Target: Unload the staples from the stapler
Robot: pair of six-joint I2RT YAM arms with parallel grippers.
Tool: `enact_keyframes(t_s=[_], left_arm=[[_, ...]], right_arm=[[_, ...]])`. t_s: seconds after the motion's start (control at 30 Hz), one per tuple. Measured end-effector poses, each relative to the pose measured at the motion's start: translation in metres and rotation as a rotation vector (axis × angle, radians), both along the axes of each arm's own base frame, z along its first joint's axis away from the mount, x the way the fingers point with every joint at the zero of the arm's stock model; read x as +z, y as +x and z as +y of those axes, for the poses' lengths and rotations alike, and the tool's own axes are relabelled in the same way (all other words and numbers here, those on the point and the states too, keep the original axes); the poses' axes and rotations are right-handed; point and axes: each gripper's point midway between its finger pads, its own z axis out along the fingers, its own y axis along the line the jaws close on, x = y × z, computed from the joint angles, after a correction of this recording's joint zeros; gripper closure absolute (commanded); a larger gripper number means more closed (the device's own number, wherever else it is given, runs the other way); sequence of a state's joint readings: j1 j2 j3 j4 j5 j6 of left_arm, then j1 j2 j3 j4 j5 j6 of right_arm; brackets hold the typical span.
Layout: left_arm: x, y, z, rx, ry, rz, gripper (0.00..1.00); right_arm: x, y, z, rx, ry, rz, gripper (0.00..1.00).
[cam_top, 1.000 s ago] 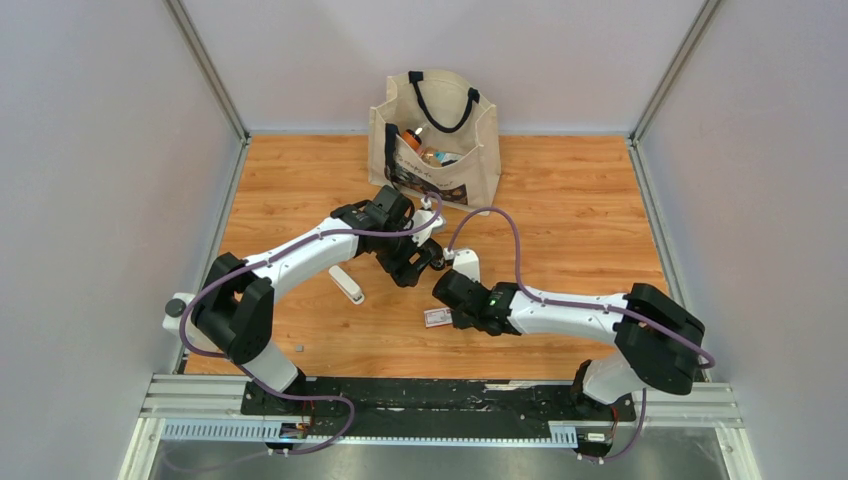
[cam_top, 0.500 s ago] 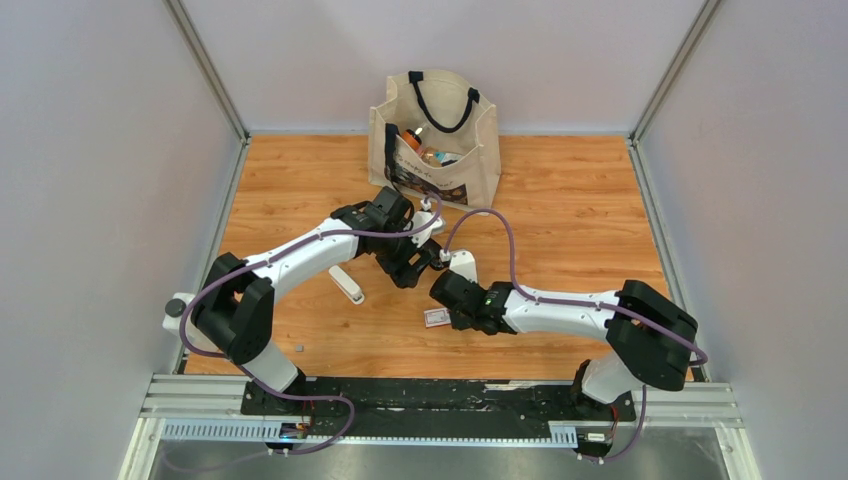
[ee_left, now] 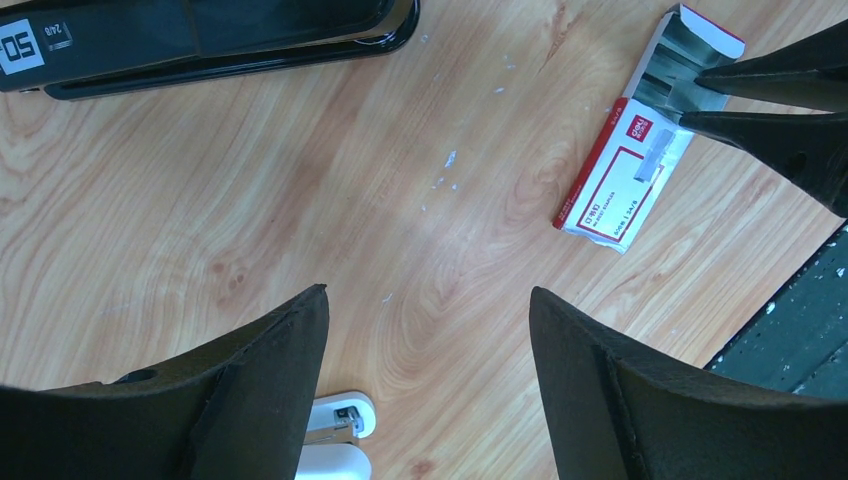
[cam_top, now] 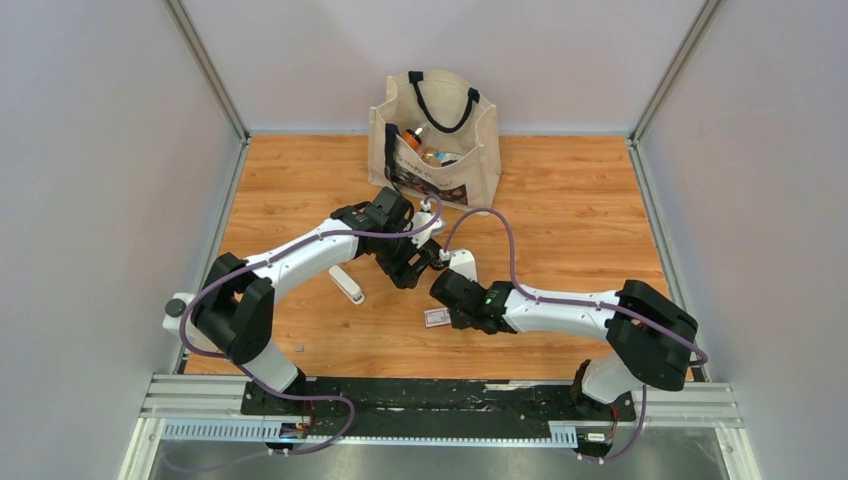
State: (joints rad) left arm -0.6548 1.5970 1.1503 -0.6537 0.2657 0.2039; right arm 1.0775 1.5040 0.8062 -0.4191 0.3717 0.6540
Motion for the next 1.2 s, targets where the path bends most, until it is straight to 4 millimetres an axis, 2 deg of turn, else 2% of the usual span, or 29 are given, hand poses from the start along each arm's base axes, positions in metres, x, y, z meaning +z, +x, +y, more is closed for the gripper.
enact_keyframes(t_s=[0.87, 0.97, 1.2], left_arm=[[-0.0043, -0.0033, 0.0015, -0.003, 0.001, 0.009, 0.19], [-0.0047, -0.0036, 0.0016, -0.003, 0.002, 0.010, 0.19], [-0.0046, -0.0032, 0.0013, -0.003, 0.000, 0.008, 0.19]], right_arm=[[-0.0041, 0.0029, -0.0023, 0.010, -0.017, 0.003, 0.92], [-0.0039, 0.0034, -0.0017, 0.013, -0.016, 0.001, 0.89], [-0.0051, 0.0047, -0.0004, 0.018, -0.021, 0.001, 0.69]])
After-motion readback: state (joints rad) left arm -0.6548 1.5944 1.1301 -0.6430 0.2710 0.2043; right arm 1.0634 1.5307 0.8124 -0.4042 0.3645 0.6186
